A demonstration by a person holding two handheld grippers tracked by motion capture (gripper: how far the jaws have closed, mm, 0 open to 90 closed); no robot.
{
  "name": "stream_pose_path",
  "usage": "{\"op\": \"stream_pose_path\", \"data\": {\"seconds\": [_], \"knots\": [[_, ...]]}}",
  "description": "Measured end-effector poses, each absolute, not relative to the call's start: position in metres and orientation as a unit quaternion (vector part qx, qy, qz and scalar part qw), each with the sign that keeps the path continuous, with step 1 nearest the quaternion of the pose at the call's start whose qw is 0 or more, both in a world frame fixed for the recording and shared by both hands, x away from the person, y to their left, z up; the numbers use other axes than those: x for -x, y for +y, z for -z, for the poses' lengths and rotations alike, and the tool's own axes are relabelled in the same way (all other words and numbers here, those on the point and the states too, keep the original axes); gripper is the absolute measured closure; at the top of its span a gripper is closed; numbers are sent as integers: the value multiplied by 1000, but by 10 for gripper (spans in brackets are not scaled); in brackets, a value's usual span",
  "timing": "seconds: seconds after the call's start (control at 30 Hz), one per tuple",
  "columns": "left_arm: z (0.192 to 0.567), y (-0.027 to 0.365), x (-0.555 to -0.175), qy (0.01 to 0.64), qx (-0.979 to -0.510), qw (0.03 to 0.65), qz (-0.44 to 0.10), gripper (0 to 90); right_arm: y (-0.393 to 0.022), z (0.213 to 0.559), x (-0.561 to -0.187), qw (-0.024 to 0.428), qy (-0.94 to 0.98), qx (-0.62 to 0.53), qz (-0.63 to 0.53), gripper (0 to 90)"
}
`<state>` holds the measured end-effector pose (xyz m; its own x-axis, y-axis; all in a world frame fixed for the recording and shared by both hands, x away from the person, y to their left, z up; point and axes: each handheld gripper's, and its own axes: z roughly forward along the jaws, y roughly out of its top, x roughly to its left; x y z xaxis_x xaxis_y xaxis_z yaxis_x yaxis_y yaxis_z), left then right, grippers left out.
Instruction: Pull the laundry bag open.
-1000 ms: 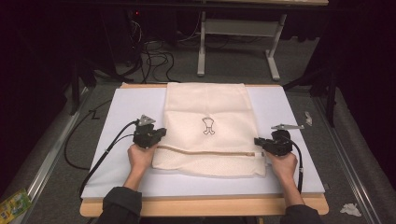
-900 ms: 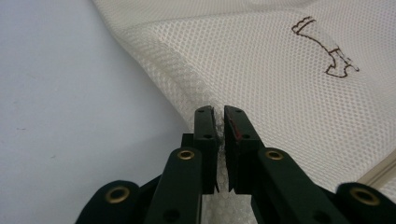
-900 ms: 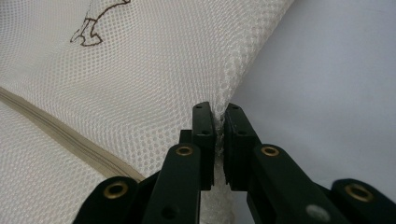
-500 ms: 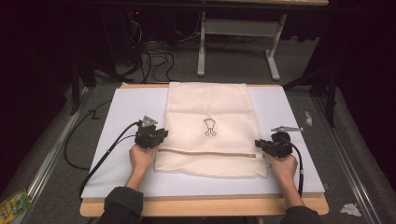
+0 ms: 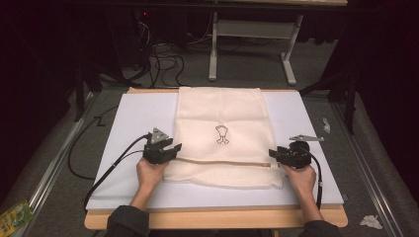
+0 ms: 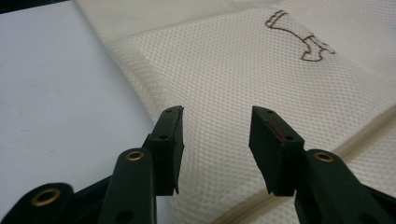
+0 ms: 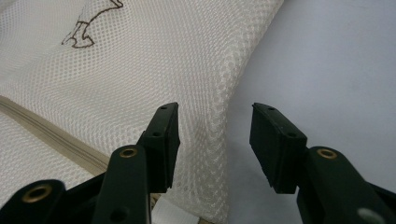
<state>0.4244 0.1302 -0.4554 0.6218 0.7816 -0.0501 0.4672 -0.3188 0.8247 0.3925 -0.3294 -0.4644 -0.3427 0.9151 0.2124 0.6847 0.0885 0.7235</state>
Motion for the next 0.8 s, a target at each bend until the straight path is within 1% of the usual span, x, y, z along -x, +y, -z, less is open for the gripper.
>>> {"op": "stream_pose_path", "data": {"seconds": [0.17,0.43,0.67,0.8], "knots": [[462,120,-413,381,-796,438,-171,525,-329,465,-386,135,717,-556,-397,475],[474,109,-405,375,-800,442,-156,510,-325,472,-380,112,723,-562,-385,438],[480,104,-406,376,-799,443,-155,501,-321,473,-381,109,720,-569,-381,429],[482,103,-406,377,-800,439,-158,508,-316,472,-383,102,726,-568,-374,440]]}}
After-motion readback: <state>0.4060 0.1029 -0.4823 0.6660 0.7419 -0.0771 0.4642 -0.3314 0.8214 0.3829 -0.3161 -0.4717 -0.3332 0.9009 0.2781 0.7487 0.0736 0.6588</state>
